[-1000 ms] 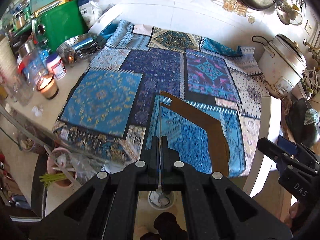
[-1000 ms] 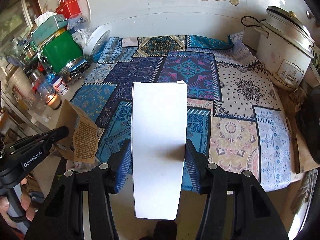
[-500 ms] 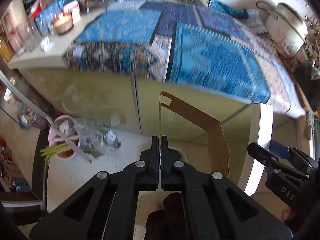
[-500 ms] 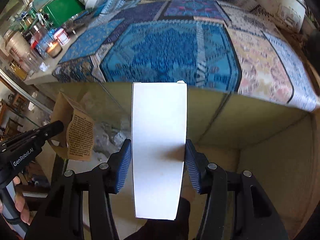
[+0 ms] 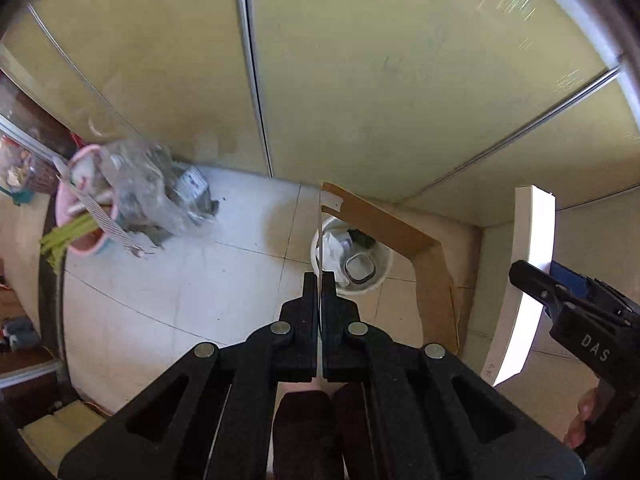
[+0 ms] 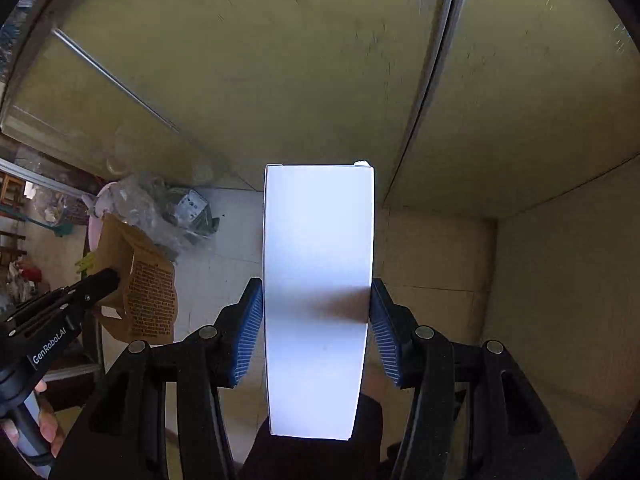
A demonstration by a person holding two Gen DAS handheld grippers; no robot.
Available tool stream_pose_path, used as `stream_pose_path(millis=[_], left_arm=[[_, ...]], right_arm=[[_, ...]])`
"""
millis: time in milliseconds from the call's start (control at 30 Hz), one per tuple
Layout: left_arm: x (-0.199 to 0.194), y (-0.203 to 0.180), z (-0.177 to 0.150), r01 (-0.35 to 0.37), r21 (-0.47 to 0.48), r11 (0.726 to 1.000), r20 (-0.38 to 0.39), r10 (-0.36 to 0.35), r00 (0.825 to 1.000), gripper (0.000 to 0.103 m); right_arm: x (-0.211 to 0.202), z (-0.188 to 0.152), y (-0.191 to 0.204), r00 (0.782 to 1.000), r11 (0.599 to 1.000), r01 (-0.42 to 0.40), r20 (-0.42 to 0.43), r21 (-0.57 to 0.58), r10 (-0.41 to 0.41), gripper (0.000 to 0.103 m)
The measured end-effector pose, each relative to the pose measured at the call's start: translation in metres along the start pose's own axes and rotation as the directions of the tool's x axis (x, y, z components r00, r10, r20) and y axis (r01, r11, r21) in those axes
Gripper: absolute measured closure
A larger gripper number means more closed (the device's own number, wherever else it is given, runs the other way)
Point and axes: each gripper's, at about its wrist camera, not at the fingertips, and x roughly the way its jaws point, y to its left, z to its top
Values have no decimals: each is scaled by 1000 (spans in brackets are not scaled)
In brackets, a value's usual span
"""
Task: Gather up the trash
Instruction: 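Carry the cardboard sleeve and white card box down over the floor bin, then open the left tool over the bin while the right tool releases the white box into it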
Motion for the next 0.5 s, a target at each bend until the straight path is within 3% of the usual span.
stream_pose_path(millis=[333, 500], left_arm=[[185, 13, -17, -8, -48, 999, -45, 6, 999, 103], [255, 17, -28, -10, -35, 999, -79, 8, 997, 103]], right_arm=[[204, 8, -35, 991, 996, -94, -99, -5, 93, 55], [262, 11, -23, 989, 992, -94, -120, -82, 84, 54]])
